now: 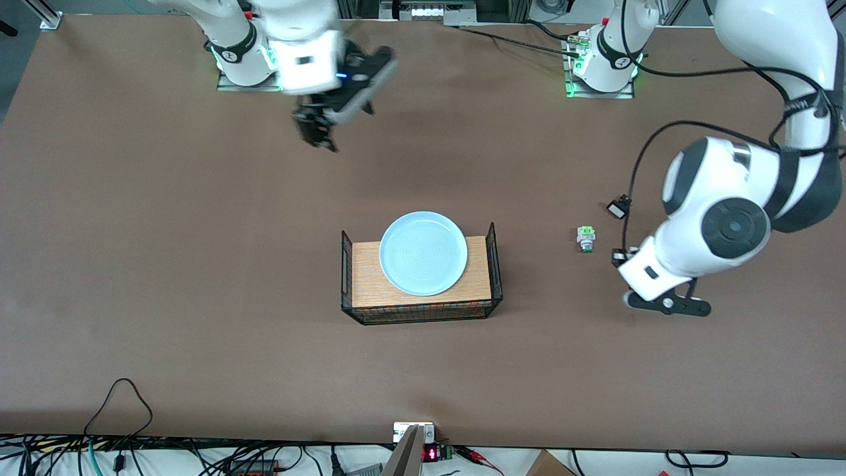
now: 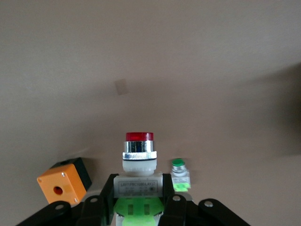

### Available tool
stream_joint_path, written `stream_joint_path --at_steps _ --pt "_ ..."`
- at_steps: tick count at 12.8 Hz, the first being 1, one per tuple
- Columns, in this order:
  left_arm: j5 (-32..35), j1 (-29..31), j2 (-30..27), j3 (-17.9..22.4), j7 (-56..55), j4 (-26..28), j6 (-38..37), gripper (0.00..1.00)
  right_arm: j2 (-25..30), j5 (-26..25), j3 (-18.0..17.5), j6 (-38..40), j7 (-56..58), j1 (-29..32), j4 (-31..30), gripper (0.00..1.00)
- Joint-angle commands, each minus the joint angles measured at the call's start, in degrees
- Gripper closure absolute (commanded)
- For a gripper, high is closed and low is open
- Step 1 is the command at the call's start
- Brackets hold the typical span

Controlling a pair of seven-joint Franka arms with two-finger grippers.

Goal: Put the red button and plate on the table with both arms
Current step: 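Carry the button toward the orange box while the right gripper reaches the plate, then lower the button onto the table while the right gripper grasps the plate rim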

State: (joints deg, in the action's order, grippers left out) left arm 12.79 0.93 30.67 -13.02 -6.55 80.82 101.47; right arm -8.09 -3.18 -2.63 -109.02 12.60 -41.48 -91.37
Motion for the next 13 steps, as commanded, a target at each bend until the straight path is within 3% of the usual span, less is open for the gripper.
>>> stream_joint_path --at_steps 1,6,9,11,12,13 --pt "-1.0 5.6 -1.3 -1.3 5.6 7.8 6.5 0.73 -6.7 -6.0 1.0 -6.8 0.2 -6.2 1.5 0.00" --pt "-1.0 11.5 -1.1 -1.3 10.8 20.8 20.2 0.73 -17.2 -12.4 1.0 -18.7 0.1 -6.2 1.3 0.00" --pt "-0.7 13.8 -0.5 -1.2 11.6 29.4 33.7 0.73 -22.9 -12.6 2.0 -28.1 0.4 -5.0 1.3 0.00" --pt "-0.7 14.0 0.2 -1.2 12.1 30.6 36.5 0.70 -25.0 -12.6 2.5 -31.8 0.6 -4.8 1.3 0.00" --pt "-0.7 14.0 0.2 -1.2 12.1 30.6 36.5 0.61 -25.7 -12.7 3.1 -32.4 0.6 -4.8 1.3 0.03" --pt "-0.7 14.0 0.4 -1.2 12.2 30.6 36.5 0.30 -26.2 -14.2 3.2 -33.0 0.8 -4.8 1.3 0.26"
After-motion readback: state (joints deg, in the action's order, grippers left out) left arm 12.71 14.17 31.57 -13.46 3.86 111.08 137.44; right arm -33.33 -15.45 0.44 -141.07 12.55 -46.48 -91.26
